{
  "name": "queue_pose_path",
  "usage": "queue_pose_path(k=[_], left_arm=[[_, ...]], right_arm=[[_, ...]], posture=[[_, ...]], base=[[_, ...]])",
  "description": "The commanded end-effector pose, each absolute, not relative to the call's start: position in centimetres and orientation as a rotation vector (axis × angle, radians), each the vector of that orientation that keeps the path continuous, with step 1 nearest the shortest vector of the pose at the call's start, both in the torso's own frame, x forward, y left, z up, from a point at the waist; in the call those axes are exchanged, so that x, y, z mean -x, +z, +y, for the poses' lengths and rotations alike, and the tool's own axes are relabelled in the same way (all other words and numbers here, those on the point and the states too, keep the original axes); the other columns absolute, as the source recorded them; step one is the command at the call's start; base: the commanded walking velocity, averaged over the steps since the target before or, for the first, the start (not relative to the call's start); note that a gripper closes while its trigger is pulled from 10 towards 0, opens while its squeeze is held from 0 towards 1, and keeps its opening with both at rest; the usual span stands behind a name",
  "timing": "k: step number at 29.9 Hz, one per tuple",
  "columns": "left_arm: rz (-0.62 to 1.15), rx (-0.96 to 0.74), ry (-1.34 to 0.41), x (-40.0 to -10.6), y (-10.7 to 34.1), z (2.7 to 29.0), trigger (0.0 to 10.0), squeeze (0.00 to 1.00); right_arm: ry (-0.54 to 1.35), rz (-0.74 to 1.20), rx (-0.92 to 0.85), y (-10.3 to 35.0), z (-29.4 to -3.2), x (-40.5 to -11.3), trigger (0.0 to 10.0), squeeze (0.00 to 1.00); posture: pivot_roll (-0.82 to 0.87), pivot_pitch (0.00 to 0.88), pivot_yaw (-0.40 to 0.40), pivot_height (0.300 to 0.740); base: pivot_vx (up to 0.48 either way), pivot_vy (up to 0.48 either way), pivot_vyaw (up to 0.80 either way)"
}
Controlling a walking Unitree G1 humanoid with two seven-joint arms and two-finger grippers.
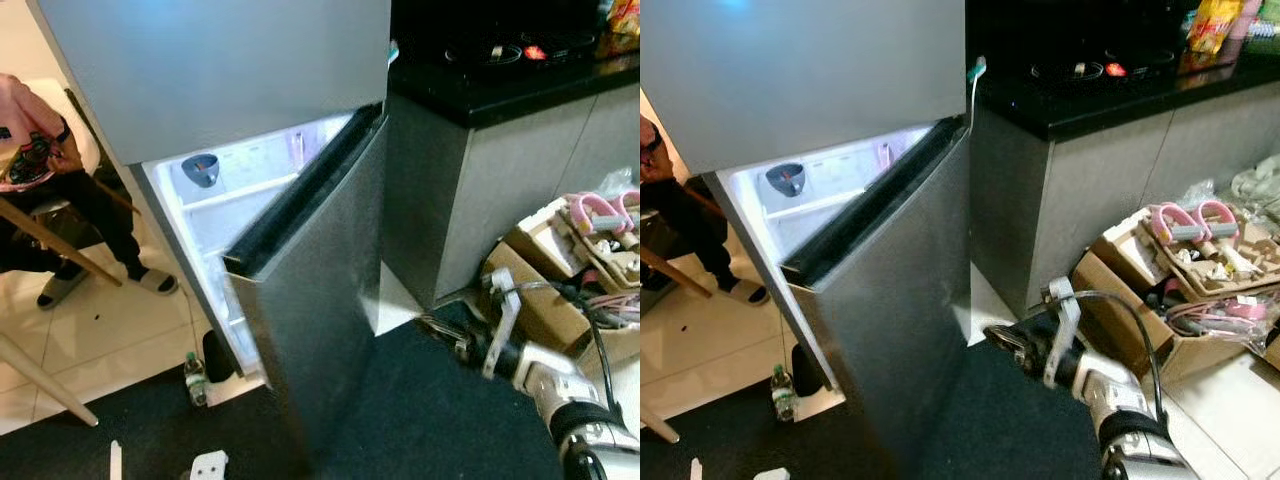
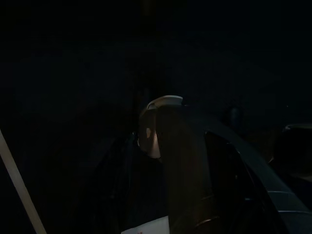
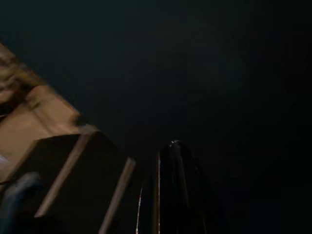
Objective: Restocking fridge
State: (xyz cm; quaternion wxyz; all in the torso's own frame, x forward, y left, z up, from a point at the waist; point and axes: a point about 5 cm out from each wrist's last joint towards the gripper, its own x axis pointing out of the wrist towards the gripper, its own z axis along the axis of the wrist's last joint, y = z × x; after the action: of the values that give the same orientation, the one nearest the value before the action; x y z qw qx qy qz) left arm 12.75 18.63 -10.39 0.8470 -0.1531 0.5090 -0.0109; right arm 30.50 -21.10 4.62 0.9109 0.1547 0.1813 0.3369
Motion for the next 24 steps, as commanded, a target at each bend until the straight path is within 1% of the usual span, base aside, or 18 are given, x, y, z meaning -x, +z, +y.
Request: queue_pose_path(k=[1, 3, 4, 5, 7, 9, 11, 13, 14, 17, 18, 19, 20, 21, 22, 24], left_arm=[[1.081, 0.322, -0.022, -12.8, -10.4, 18.4, 10.0, 0.00], [1.083, 0.324, -0.026, -12.8, -10.5, 18.1, 10.0, 0.00], [1.083, 0.324, -0.026, -12.8, -10.5, 18.1, 10.0, 0.00], [1.084, 0.324, -0.026, -12.8, -10.5, 18.0, 10.0, 0.00], [1.087, 0.323, -0.025, -12.9, -10.5, 17.8, 10.0, 0.00], [1.088, 0.322, -0.024, -12.9, -10.5, 17.8, 10.0, 0.00], [1.089, 0.316, -0.022, -13.0, -10.5, 17.8, 10.0, 0.00], [1.089, 0.316, -0.022, -13.0, -10.5, 17.8, 10.0, 0.00], [1.090, 0.313, -0.020, -13.1, -10.5, 17.8, 10.0, 0.00], [1.090, 0.313, -0.020, -13.1, -10.5, 17.8, 10.0, 0.00], [1.092, 0.310, -0.018, -13.1, -10.5, 17.9, 10.0, 0.00], [1.092, 0.310, -0.018, -13.1, -10.5, 17.9, 10.0, 0.00], [1.092, 0.307, -0.017, -13.1, -10.4, 17.9, 10.0, 0.00], [1.092, 0.307, -0.017, -13.1, -10.4, 17.9, 10.0, 0.00], [1.092, 0.304, -0.017, -13.1, -10.4, 17.9, 10.0, 0.00], [1.092, 0.304, -0.017, -13.1, -10.4, 17.9, 10.0, 0.00]], right_arm=[[0.647, 0.375, -0.318, 4.6, -21.3, -30.7, 10.0, 0.00], [0.477, 0.461, -0.305, 2.5, -22.1, -29.6, 10.0, 0.00], [0.477, 0.461, -0.305, 2.5, -22.1, -29.6, 10.0, 0.00], [0.434, 0.486, -0.294, 1.9, -22.3, -29.1, 10.0, 0.00], [0.303, 0.581, -0.305, -0.5, -23.0, -27.0, 10.0, 0.00], [0.271, 0.604, -0.305, -1.0, -23.1, -26.6, 10.0, 0.00], [0.169, 0.664, -0.312, -2.4, -23.6, -25.0, 10.0, 0.00], [0.169, 0.664, -0.312, -2.4, -23.6, -25.0, 10.0, 0.00], [0.131, 0.705, -0.307, -3.2, -23.8, -24.1, 10.0, 0.00], [0.131, 0.705, -0.307, -3.2, -23.8, -24.1, 10.0, 0.00], [0.091, 0.760, -0.305, -4.3, -23.9, -22.7, 10.0, 0.00], [0.091, 0.760, -0.305, -4.3, -23.9, -22.7, 10.0, 0.00], [0.046, 0.834, -0.304, -5.5, -23.9, -20.8, 10.0, 0.00], [0.046, 0.834, -0.304, -5.5, -23.9, -20.8, 10.0, 0.00], [0.010, 0.897, -0.301, -6.6, -23.9, -19.2, 10.0, 0.00], [0.010, 0.897, -0.301, -6.6, -23.9, -19.2, 10.0, 0.00]], posture=[[-0.03, 0.000, 0.050, 0.740], [-0.03, 0.000, 0.050, 0.740], [-0.03, 0.000, 0.050, 0.740], [-0.03, 0.000, 0.050, 0.740], [-0.03, 0.000, 0.055, 0.740], [-0.03, 0.000, 0.055, 0.740], [-0.03, 0.000, 0.055, 0.740], [-0.03, 0.000, 0.055, 0.740], [-0.03, 0.000, 0.055, 0.740], [-0.03, 0.000, 0.055, 0.740], [-0.03, 0.000, 0.056, 0.740], [-0.03, 0.000, 0.056, 0.740], [-0.03, 0.000, 0.058, 0.740], [-0.03, 0.000, 0.058, 0.740], [-0.03, 0.000, 0.058, 0.740], [-0.03, 0.000, 0.058, 0.740]], base=[[0.000, 0.000, 0.00], [0.000, 0.000, 0.00], [0.000, 0.000, 0.00], [0.000, 0.000, 0.00], [0.000, 0.000, 0.00], [0.000, 0.000, 0.00], [0.000, 0.000, 0.00], [0.000, 0.000, 0.00], [0.000, 0.000, 0.74], [0.000, 0.000, 0.74], [0.000, 0.000, 0.73], [0.000, 0.000, 0.73], [0.000, 0.000, 0.74], [0.000, 0.000, 0.74], [0.000, 0.000, 0.74], [0.000, 0.000, 0.74]])
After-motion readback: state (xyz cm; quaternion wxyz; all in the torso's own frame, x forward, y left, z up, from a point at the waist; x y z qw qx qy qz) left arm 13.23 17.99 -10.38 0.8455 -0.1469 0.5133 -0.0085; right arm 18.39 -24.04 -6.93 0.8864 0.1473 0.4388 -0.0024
